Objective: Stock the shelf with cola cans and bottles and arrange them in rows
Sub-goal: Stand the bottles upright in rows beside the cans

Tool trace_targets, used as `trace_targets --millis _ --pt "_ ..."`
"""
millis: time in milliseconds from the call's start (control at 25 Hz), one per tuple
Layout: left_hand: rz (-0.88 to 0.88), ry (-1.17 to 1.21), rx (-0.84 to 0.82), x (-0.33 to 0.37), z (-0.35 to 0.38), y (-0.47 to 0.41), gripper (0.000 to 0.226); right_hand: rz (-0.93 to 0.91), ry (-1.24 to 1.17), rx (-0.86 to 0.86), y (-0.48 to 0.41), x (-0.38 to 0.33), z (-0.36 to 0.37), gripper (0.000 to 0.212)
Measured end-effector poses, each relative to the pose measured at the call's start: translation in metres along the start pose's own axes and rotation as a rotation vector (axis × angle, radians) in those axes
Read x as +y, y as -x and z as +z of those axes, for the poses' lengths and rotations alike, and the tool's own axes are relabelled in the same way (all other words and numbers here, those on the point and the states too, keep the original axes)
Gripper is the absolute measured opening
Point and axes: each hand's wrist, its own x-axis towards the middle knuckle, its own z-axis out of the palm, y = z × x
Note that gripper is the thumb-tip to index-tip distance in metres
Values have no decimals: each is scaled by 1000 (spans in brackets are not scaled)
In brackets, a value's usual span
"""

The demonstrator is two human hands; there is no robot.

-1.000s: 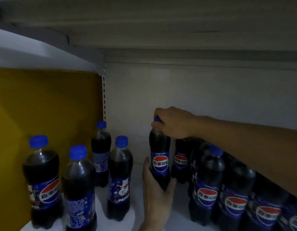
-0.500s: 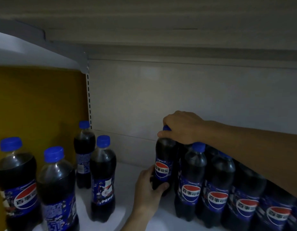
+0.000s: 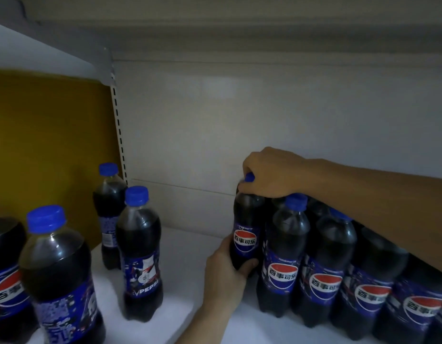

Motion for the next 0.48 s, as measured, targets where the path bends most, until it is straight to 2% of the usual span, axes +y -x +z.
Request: trace_targets --millis 360,480 --pt "-15 -59 -4 8 3 5 57 26 31 -3 15 -2 1 31" --pt "20 -87 -33 10 2 7 60 13 53 109 23 -8 -6 37"
